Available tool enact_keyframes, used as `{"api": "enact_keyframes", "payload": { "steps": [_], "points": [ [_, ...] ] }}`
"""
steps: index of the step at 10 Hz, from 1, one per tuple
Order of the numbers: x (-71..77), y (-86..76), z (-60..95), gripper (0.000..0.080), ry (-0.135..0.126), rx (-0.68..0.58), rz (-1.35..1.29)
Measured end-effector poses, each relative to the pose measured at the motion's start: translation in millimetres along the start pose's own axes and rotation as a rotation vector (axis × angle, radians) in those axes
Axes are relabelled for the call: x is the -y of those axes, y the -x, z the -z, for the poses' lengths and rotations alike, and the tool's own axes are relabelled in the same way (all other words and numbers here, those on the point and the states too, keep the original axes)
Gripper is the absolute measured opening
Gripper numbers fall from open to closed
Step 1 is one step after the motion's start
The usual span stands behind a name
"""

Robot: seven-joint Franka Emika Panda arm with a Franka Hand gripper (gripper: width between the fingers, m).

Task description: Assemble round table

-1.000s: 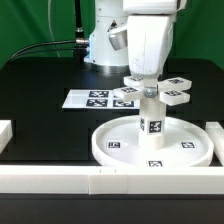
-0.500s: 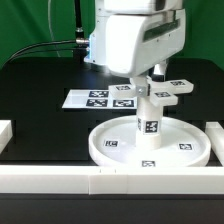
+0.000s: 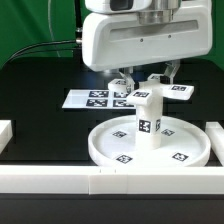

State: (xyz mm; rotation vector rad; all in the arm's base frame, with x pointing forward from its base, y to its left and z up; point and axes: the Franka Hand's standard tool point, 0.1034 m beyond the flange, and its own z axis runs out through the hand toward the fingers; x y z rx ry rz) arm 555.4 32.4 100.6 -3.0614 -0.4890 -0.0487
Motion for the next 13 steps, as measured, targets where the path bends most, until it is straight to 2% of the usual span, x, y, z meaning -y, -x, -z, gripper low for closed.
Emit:
{"api": "enact_keyframes", "payload": {
  "steps": [4, 6, 7, 8, 10, 13],
  "points": [
    [3.2, -1.5, -0.1, 0.0442, -0.001, -0.003, -0.267],
    [3.1, -1.2, -0.2, 0.0449, 0.000, -0.003, -0.281],
    [3.1, 0.2, 1.7, 0.0610, 0.002, -0.007, -0.281],
    [1.6, 2.8, 12.4, 0.0640, -0.002, -0.005, -0.286],
    [5.2, 4.4, 36.5, 0.0640, -0.016, 0.007, -0.286],
    [5.1, 5.0, 34.5, 0.0649, -0.016, 0.008, -0.287]
  ]
}}
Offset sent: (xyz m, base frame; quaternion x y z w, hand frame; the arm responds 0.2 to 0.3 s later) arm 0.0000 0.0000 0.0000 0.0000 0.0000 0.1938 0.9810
